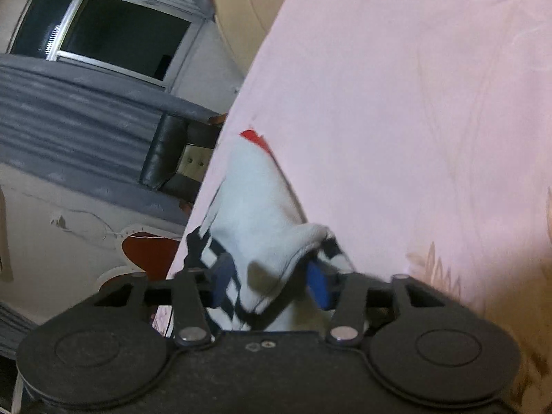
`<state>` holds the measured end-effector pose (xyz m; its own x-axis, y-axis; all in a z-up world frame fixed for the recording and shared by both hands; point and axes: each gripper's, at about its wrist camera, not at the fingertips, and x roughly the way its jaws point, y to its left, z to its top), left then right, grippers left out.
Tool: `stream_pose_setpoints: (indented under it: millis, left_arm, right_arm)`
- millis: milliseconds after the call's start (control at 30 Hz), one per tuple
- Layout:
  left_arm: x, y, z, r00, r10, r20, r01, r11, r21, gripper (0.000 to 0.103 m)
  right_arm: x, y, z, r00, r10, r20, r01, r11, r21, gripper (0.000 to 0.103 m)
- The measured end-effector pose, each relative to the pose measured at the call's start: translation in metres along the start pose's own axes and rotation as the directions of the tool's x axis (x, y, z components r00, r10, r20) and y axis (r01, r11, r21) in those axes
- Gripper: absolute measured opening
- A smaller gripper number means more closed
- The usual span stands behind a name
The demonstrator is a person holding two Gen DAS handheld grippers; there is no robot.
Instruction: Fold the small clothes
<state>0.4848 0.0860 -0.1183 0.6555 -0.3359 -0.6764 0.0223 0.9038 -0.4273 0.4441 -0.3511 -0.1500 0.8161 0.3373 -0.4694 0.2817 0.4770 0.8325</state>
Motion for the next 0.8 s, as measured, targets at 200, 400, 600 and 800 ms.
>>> stream_pose_setpoints:
  millis: [200, 400, 600, 800]
  left_arm:
    - [0.003, -0.006, -0.003, 0.999, 0.051, -0.001, -0.051, 0.996, 0.069, 0.005]
    - [-0.014, -0.001, -0.003, 0.997, 0.058, 0.04, -0.06, 0.997, 0.048, 0.008]
    - [-0.014, 0.007, -0.002, 0.998, 0.042, 0.043, -0.042, 0.999, 0.005, 0.015]
    - [0.009, -0.001, 0.008, 0.999, 0.017, 0.039, -0.017, 1.0, 0.003, 0.009]
  right_arm:
    - [0.003, 0.014, -0.006, 0.991, -0.134, 0.012, 0.134, 0.967, -0.218, 0.009]
    - [-0.026, 0.03, -0.004, 0.989, -0.141, 0.04, 0.145, 0.919, -0.366, 0.021]
    - [-0.027, 0.039, 0.014, 0.987, -0.141, 0.074, 0.159, 0.879, -0.45, 0.026]
    - [-0.018, 0.036, 0.013, 0.989, -0.141, 0.034, 0.141, 0.881, -0.451, 0.03]
